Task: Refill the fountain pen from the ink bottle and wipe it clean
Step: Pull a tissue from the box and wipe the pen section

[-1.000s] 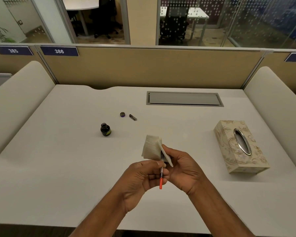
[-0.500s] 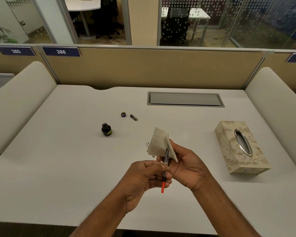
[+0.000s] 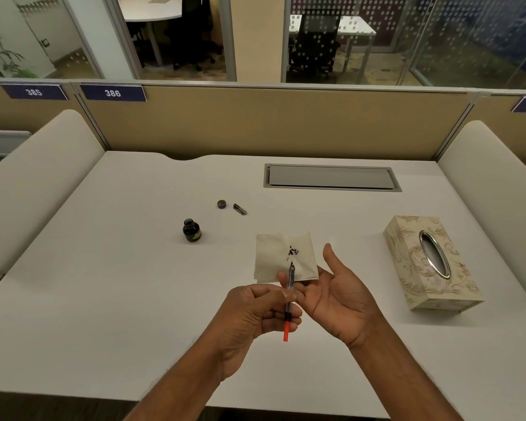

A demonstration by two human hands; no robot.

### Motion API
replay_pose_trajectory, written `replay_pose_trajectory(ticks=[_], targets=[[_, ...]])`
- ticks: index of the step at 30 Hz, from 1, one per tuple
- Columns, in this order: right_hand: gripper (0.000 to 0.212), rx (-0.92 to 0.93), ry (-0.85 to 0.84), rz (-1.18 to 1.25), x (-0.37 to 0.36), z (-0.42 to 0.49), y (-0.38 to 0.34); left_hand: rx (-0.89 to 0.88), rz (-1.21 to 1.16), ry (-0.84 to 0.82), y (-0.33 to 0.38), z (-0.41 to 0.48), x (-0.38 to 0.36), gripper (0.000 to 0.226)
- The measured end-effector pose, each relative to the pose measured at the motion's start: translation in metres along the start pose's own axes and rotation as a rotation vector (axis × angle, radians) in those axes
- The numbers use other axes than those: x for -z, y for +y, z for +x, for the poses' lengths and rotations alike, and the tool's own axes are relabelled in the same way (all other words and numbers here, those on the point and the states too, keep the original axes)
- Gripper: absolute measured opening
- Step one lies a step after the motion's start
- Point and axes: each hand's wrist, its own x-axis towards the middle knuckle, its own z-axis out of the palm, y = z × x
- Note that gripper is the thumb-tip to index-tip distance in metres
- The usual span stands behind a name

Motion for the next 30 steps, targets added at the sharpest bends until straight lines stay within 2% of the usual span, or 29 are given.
replay_pose_trajectory(ticks=[5,14,16,18,20,22,26,28,30], targets=[[0.056,0.031,0.046,0.017,-0.003,-0.003,0.0,-0.041,-0.061,0.028,0.001,-0.001,0.005,0.015],[0.046,0.009,0.02,-0.178,-0.005,-0.004,0.004,-0.077,-0.07,0.042,0.0,-0.002,0.009,0.02],[0.054,0.045,-0.012,-0.203,-0.005,-0.003,0.006,-0.082,-0.068,0.042,0.0,-0.003,0.009,0.019],[0.078,0.074,-0.069,-0.193,-0.002,0.0,0.006,-0.088,-0.056,0.051,0.0,-0.004,0.008,0.017],[0.087,0.067,-0.112,-0.19,-0.002,0.002,0.006,-0.092,-0.047,0.054,0.001,-0.005,0.008,0.017],[0.078,0.046,-0.149,-0.196,-0.001,0.004,0.007,-0.094,-0.047,0.055,0.001,-0.006,0.009,0.018],[0.046,0.004,-0.185,-0.219,0.001,0.004,0.011,-0.094,-0.061,0.061,0.0,-0.007,0.01,0.019],[0.049,0.005,-0.185,-0.219,0.002,0.004,0.012,-0.093,-0.062,0.062,0.0,-0.008,0.009,0.02],[0.065,0.03,-0.167,-0.221,0.0,0.004,0.015,-0.093,-0.062,0.061,-0.001,-0.008,0.008,0.02]])
